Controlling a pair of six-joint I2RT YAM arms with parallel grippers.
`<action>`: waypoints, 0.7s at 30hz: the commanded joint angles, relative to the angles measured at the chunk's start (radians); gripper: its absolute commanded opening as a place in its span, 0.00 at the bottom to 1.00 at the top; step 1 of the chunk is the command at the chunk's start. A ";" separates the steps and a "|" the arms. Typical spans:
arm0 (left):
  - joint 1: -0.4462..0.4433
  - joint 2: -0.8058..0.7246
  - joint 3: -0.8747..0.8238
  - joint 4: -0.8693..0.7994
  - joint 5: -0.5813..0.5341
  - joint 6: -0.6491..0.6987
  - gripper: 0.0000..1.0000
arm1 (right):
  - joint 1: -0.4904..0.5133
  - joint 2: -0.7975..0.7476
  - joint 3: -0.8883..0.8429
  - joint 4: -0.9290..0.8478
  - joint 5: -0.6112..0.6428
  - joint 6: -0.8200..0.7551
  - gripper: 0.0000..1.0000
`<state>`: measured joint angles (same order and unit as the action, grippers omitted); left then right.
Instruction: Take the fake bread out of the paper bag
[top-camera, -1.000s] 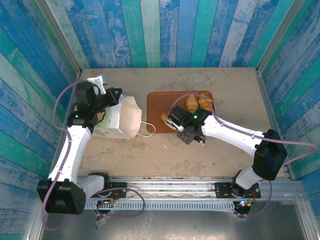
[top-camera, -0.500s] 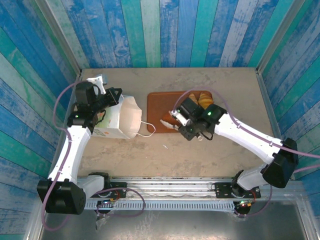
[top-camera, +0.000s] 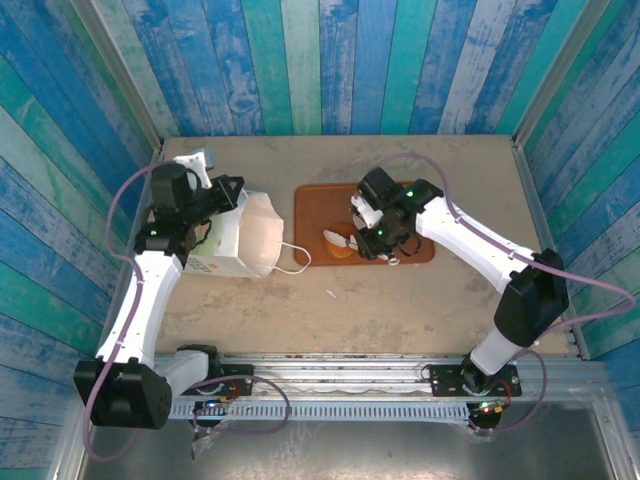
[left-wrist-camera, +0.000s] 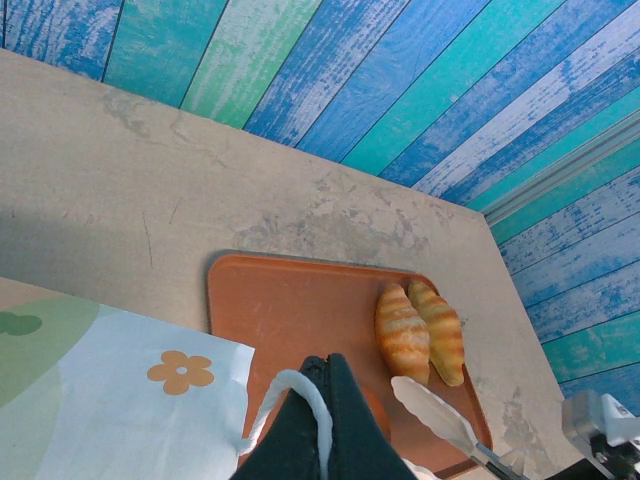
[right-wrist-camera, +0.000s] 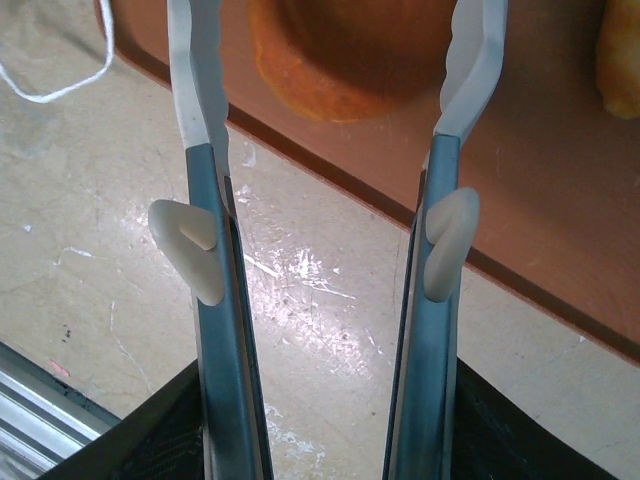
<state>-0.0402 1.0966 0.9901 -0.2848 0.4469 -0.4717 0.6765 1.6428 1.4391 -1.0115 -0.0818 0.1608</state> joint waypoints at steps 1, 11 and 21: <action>0.000 -0.008 0.007 0.012 -0.001 0.015 0.00 | 0.001 0.008 0.036 -0.028 0.037 0.009 0.56; 0.000 0.015 0.011 0.025 0.013 0.009 0.00 | -0.001 0.085 0.060 -0.037 -0.019 0.000 0.59; 0.000 0.014 0.004 0.026 0.016 0.010 0.00 | 0.001 0.094 0.075 -0.050 -0.015 0.004 0.52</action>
<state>-0.0402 1.0966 0.9901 -0.2844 0.4507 -0.4690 0.6765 1.7554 1.4792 -1.0374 -0.0879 0.1604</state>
